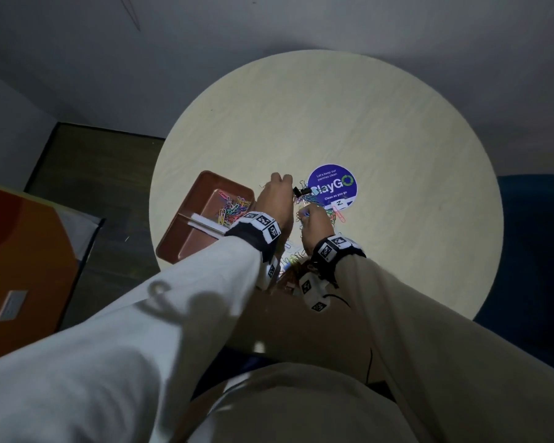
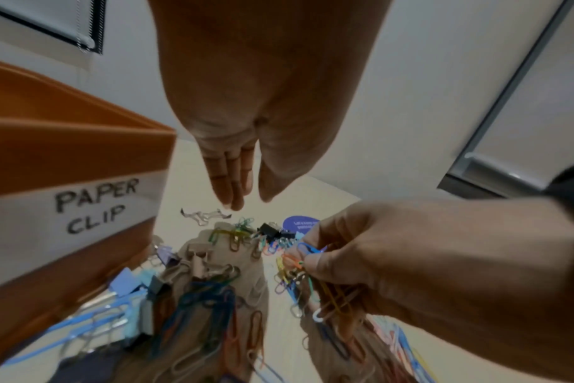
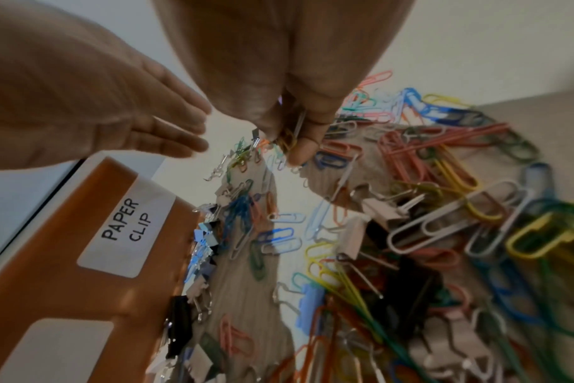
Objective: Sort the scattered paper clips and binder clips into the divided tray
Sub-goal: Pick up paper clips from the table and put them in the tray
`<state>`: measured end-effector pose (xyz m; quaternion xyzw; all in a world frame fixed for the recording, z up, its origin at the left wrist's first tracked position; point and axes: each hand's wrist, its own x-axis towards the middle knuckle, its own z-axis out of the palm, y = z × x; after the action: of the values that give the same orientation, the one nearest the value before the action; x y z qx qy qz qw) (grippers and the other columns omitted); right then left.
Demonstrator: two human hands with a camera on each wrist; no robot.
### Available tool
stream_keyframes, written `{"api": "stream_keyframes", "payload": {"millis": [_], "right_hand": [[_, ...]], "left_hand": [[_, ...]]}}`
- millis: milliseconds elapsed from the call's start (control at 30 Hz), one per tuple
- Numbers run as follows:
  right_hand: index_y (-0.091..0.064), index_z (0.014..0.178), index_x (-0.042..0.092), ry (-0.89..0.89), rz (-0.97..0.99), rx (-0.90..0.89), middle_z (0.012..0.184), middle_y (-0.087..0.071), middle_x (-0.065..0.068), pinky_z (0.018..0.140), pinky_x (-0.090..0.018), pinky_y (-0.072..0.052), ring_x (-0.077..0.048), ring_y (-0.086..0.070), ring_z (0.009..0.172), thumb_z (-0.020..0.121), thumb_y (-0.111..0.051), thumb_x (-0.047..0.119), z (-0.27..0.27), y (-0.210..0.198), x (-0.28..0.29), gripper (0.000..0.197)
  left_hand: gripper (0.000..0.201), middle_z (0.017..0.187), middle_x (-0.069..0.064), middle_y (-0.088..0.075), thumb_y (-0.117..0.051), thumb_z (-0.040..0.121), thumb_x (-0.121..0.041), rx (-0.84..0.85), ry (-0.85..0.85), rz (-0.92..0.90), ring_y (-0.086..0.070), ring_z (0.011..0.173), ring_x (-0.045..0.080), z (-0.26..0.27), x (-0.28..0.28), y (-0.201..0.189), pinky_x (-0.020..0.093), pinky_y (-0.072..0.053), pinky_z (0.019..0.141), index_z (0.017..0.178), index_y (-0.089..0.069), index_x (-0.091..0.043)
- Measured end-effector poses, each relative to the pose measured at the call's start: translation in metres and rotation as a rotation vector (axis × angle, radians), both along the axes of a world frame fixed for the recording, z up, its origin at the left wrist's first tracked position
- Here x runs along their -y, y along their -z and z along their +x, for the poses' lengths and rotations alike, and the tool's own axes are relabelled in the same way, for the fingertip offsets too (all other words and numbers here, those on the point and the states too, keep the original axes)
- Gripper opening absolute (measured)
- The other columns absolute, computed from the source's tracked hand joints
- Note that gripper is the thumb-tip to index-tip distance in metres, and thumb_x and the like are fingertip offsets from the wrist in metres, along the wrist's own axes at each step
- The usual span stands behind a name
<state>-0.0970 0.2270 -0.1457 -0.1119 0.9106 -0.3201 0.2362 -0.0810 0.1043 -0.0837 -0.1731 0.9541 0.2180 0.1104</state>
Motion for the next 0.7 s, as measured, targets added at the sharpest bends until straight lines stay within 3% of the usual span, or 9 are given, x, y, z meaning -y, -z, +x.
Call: {"api": "stream_keyframes", "payload": {"millis": [133, 267, 333, 400, 467, 567, 700], "right_hand": [[-0.052, 0.087, 0.008, -0.015, 0.021, 0.026, 0.105, -0.058, -0.025, 0.066, -0.026, -0.026, -0.031, -0.052, 0.088, 0.086, -0.047, -0.01, -0.005, 0.004, -0.007, 0.019], [-0.06, 0.096, -0.001, 0.027, -0.005, 0.052, 0.103, -0.058, -0.025, 0.066, -0.027, -0.026, -0.036, -0.053, 0.095, 0.086, -0.047, -0.007, -0.008, 0.004, -0.011, 0.017], [-0.059, 0.095, 0.003, 0.039, -0.03, 0.081, 0.1, -0.059, -0.026, 0.068, -0.03, -0.033, -0.036, -0.057, 0.092, 0.086, -0.046, -0.003, -0.008, 0.007, -0.012, 0.017], [-0.056, 0.091, 0.008, 0.054, -0.056, 0.111, 0.096, -0.06, -0.027, 0.073, -0.04, -0.046, -0.041, -0.062, 0.087, 0.085, -0.046, 0.0, -0.01, 0.009, -0.012, 0.014], [-0.058, 0.092, 0.003, 0.071, -0.047, 0.113, 0.096, -0.06, -0.029, 0.077, -0.044, -0.048, -0.042, -0.061, 0.089, 0.084, -0.048, -0.003, -0.011, 0.006, -0.012, 0.014], [-0.06, 0.102, -0.005, 0.095, -0.05, 0.117, 0.101, -0.062, -0.029, 0.08, -0.043, -0.044, -0.041, -0.058, 0.096, 0.087, -0.047, -0.005, -0.013, 0.0, -0.015, 0.02], [-0.055, 0.107, 0.008, 0.184, -0.088, 0.24, 0.096, -0.06, -0.015, 0.082, -0.052, -0.052, -0.04, -0.062, 0.096, 0.084, -0.041, 0.009, -0.009, 0.0, -0.014, 0.027]], "left_hand": [[0.047, 0.126, 0.017, -0.045, -0.067, 0.084, -0.012, 0.136, 0.028, -0.118, -0.05, 0.114, 0.037, -0.012, -0.009, 0.024, 0.045, -0.047, 0.085, 0.127, -0.049, -0.008], [0.054, 0.127, 0.015, -0.046, -0.075, 0.078, -0.017, 0.128, 0.042, -0.171, -0.048, 0.115, 0.035, -0.019, -0.013, 0.041, 0.043, -0.048, 0.083, 0.125, -0.049, -0.009], [0.054, 0.127, 0.016, -0.045, -0.073, 0.078, -0.01, 0.121, 0.005, -0.12, -0.047, 0.116, 0.037, -0.017, -0.016, 0.044, 0.043, -0.047, 0.079, 0.126, -0.046, -0.007], [0.054, 0.129, 0.019, -0.043, -0.07, 0.079, -0.004, 0.114, -0.04, -0.052, -0.046, 0.117, 0.039, -0.013, -0.018, 0.046, 0.044, -0.047, 0.08, 0.127, -0.045, -0.005], [0.054, 0.129, 0.021, -0.042, -0.07, 0.079, -0.003, 0.109, -0.057, -0.006, -0.047, 0.116, 0.041, -0.01, -0.017, 0.048, 0.046, -0.046, 0.087, 0.127, -0.044, -0.003], [0.045, 0.124, 0.023, -0.043, -0.066, 0.081, -0.001, 0.072, -0.109, 0.075, -0.049, 0.11, 0.044, -0.006, -0.015, 0.051, 0.048, -0.046, 0.085, 0.121, -0.045, -0.001], [0.027, 0.112, 0.023, -0.055, -0.061, 0.09, -0.005, 0.003, -0.161, 0.167, -0.056, 0.1, 0.041, -0.003, -0.011, 0.049, 0.047, -0.049, 0.082, 0.113, -0.048, 0.0]]}}
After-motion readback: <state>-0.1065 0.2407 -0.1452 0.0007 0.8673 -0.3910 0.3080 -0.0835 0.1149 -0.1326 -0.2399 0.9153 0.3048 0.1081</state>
